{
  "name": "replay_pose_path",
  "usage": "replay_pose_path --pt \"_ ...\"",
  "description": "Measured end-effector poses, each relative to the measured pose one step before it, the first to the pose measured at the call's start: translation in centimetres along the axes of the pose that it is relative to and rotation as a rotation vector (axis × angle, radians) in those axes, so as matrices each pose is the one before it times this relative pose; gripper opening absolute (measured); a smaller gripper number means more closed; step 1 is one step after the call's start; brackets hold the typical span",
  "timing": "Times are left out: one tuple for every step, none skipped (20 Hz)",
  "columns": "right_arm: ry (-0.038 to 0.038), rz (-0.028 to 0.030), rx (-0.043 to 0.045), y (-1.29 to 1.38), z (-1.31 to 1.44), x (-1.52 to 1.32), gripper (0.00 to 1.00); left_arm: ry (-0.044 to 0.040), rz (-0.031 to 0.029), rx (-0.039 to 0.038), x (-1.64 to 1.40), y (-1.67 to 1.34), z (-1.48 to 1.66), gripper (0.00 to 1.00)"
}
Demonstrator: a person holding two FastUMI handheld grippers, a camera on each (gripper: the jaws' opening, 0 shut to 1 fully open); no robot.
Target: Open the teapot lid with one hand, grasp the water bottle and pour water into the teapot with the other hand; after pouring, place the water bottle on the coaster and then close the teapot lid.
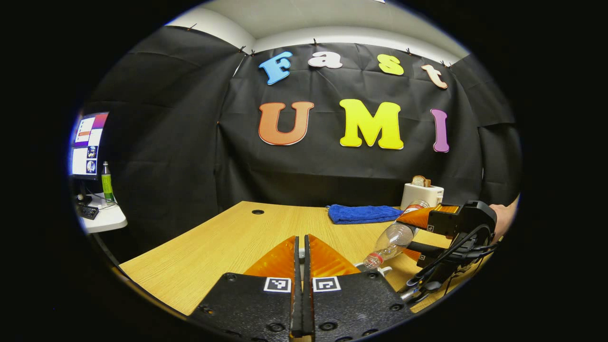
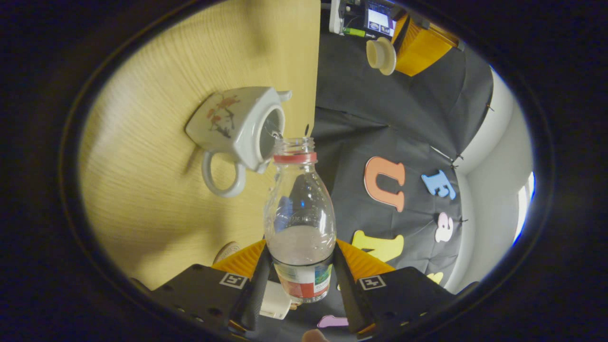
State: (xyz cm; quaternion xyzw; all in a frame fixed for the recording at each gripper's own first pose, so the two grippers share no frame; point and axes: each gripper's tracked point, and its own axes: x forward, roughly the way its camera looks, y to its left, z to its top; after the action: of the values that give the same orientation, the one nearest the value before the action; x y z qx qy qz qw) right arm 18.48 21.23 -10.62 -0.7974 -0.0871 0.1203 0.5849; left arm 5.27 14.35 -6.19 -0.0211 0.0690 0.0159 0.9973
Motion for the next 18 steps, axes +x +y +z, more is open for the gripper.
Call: replay_pose_path --pt "0.00188 0.00129 -0.00679 -0.054 -0.026 -0.046 0.70 -0.00359 -0.00024 0.00077 -0.028 -0.025 0.140 0.02" --pt "0.00051 -0.00173 -0.00715 -0.156 0.030 0.006 0.72 -0.00279 -0.00053 0.00039 0.000 0.091 0.086 0.02" --pt "-0.00016 -0.00194 -0.00870 -0.122 -0.015 -0.004 0.72 -0.00079 -0.00058 0.00009 -0.067 0.051 0.041 0.02" --pt "0.00044 -0.00163 -0.00969 -0.111 -0.029 -0.073 0.69 -0.00028 0.00024 -0.00067 0.042 0.037 0.001 0.02" --pt "-0.00059 -0.00197 -0.00868 -0.133 0.047 0.014 0.71 0.00125 -0.00007 -0.00026 0.046 0.046 -0.047 0.02" --pt "-0.00113 -0.00356 -0.00698 -0.114 -0.056 -0.036 0.71 -0.00012 -0.00026 -0.00039 -0.078 0.103 -0.010 0.02" --pt "0.00073 -0.00482 -0.00809 -0.228 -0.046 -0.059 0.71 -0.00039 -0.00338 -0.00033 -0.037 0.013 0.036 0.02" --pt "0.00100 -0.00460 -0.00936 -0.247 -0.044 0.155 0.71 -0.00066 -0.00136 -0.00037 0.011 -0.084 0.039 0.02" --pt "0.00101 -0.00293 -0.00831 -0.130 -0.156 -0.002 0.71 -0.00269 -0.00026 -0.00065 -0.105 0.078 0.093 0.02" --pt "0.00076 -0.00161 -0.00710 -0.045 -0.071 -0.017 0.69 -0.00379 -0.00081 -0.00072 -0.068 0.046 0.128 0.02" --pt "-0.00170 -0.00283 -0.00780 -0.161 0.057 -0.111 0.69 -0.00321 0.00040 0.00006 -0.048 0.110 0.110 0.02" --pt "-0.00009 -0.00512 -0.01204 -0.207 0.046 0.018 0.72 -0.00148 0.00172 -0.00037 0.000 0.107 0.093 0.02" --pt "-0.00110 -0.00494 -0.01463 -0.236 0.058 0.006 0.72 -0.00055 0.00057 -0.00101 -0.054 0.028 -0.043 0.02" --pt "-0.00497 -0.00655 -0.01139 -0.224 0.060 0.075 0.70 -0.00043 -0.00015 -0.00133 0.092 0.022 0.025 0.02" --pt "-0.00015 -0.00309 -0.00867 -0.075 -0.042 -0.010 0.71 0.00084 0.00039 0.00147 -0.051 -0.031 -0.021 0.02" --pt "0.00143 -0.00093 -0.00902 -0.015 -0.032 0.050 0.69 0.00005 -0.00029 0.00236 -0.032 -0.028 0.006 0.02" --pt "-0.00100 -0.00283 -0.00869 -0.125 0.033 -0.011 0.69 0.00416 0.00039 0.00323 0.077 -0.050 -0.146 0.02" --pt "-0.00062 -0.00288 -0.01023 -0.095 0.012 0.011 0.69 0.00072 -0.00097 0.00284 -0.001 0.100 -0.005 0.02"
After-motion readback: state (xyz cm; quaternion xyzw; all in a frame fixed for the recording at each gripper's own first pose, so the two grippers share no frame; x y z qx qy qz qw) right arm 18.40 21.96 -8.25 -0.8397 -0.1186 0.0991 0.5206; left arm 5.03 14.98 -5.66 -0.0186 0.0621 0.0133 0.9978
